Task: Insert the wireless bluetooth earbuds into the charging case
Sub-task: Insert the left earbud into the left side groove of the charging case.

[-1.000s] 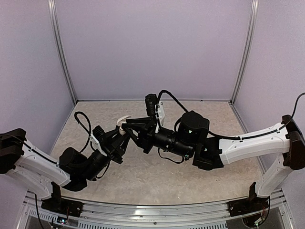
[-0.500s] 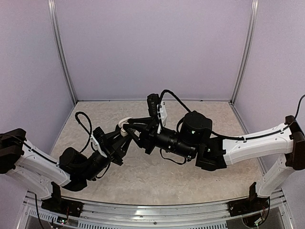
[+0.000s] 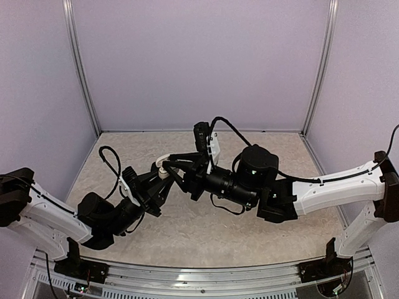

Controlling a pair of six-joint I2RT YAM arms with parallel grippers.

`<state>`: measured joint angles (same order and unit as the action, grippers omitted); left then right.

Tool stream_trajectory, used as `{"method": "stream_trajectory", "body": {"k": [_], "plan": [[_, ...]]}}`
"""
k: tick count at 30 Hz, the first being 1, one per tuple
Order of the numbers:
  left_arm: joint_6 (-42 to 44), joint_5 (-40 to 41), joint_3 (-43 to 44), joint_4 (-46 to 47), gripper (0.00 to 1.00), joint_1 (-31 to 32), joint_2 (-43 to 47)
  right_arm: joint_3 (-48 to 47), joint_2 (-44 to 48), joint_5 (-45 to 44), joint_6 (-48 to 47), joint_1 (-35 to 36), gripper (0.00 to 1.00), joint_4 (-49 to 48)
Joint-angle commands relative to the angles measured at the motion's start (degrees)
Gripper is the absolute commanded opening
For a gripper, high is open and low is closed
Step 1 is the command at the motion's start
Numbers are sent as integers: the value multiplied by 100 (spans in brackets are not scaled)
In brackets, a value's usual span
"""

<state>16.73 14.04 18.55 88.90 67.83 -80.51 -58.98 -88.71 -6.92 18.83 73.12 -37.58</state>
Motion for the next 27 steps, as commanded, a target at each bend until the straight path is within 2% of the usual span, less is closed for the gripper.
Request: {"method": "stream_trajectory", "body": {"k": [1, 12, 27], "plan": [[-73, -324, 122, 350, 0, 11, 104, 16, -59, 67, -98, 44, 29, 400], [-69, -368, 167, 259, 0, 15, 88, -102, -156, 111, -92, 44, 24, 623], [-239, -595, 90, 269, 0, -66, 197, 94, 222, 73, -219, 44, 32, 731]]}}
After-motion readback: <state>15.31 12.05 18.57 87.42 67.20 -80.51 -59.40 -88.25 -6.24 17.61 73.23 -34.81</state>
